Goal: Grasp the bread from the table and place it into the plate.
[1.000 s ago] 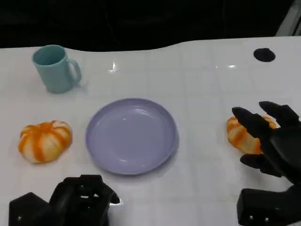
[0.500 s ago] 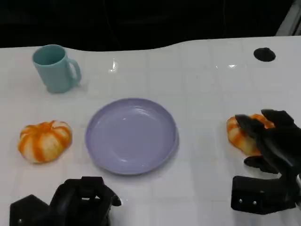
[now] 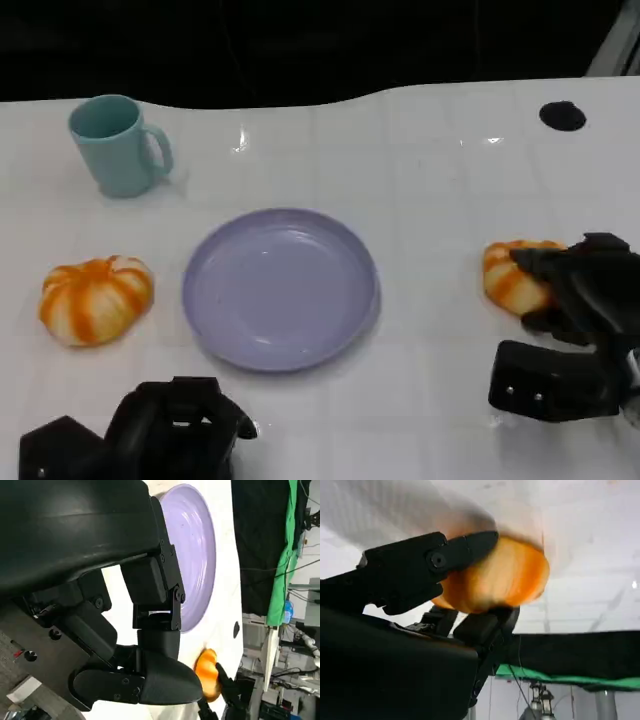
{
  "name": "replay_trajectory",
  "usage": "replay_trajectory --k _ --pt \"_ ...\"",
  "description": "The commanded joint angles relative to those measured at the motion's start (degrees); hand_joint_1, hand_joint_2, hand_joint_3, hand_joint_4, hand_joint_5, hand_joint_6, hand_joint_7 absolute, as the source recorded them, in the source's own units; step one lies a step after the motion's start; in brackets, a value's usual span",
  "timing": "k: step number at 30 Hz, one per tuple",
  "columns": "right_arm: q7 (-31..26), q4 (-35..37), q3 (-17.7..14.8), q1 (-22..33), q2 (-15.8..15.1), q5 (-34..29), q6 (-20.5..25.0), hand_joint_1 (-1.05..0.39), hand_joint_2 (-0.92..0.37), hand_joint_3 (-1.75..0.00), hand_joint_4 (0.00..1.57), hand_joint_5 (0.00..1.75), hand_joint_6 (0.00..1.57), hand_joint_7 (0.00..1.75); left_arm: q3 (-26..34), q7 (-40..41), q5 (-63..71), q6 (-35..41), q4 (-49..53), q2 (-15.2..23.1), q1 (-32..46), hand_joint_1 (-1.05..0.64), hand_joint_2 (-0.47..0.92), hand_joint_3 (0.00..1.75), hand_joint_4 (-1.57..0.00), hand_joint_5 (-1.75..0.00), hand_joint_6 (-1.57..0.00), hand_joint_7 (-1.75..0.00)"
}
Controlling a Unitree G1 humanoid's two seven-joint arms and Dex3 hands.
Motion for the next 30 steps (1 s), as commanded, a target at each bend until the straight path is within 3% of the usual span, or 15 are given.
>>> replay_trajectory --k 1,3,6,8,10,12,20,30 --pt "-3.4 2.6 1.5 -0.2 -0.6 0.6 -2.5 -0.18 -0.92 -0.05 0.86 1.73 0.89 1.09 0.1 0.5 -0.2 0.6 -1.0 0.4 0.6 -1.05 0.56 0.65 -1.57 -1.23 -1.42 -0.77" --pt "-5.1 3.3 1.7 -0.3 -0.5 1.0 -3.9 -0.17 -0.91 -0.08 0.85 1.74 0.72 1.53 0.1 0.4 -0.2 0.6 -0.9 0.4 0.5 -1.05 0.56 0.65 -1.57 -1.23 -1.42 -0.77" --pt "-7.6 4.1 2.0 -0.5 -0.4 1.2 -4.9 -0.17 -0.91 -0.11 0.86 1.75 0.65 1.72 0.1 0.7 0.2 0.3 -0.8 0.4 0.5 -1.05 0.56 0.65 -1.57 -1.23 -1.42 -0.77" --pt "-9.3 4.3 2.3 -0.6 -0.3 1.1 -5.0 -0.18 -0.9 -0.12 0.87 1.75 0.65 1.74 0.1 0.7 0.2 0.3 -0.8 0.4 0.5 -1.05 0.57 0.65 -1.57 -1.23 -1.42 -0.78" --pt "-10.8 4.2 2.6 -0.6 -0.4 1.2 -5.7 -0.17 -0.62 -0.64 0.89 1.75 0.66 1.75 0.0 0.6 0.1 0.5 -0.9 0.4 0.5 -1.05 0.57 0.65 -1.57 -1.23 -1.42 -0.78" --pt "-11.4 3.5 2.7 -0.5 -0.5 1.2 -5.8 -0.17 -0.45 -0.96 0.91 1.75 0.67 1.75 0.0 0.5 -0.1 0.6 -1.1 0.4 0.6 -1.05 0.57 0.64 -1.57 -1.24 -1.42 -0.78" --pt "-11.4 -3.1 2.6 1.2 -0.4 1.8 -6.9 -0.16 -0.36 -1.08 0.93 1.75 0.67 1.75 -0.1 0.8 0.2 0.6 -0.7 0.3 0.6 -1.05 0.57 0.64 -1.57 -1.24 -1.42 -0.78" --pt "-9.6 -14.8 2.9 3.5 1.1 2.3 -10.6 -0.18 -0.35 -1.34 0.99 1.75 0.73 1.75 0.0 0.4 -0.2 0.8 -0.7 0.4 0.5 -1.05 0.55 0.64 -1.57 -1.24 -1.42 -0.78"
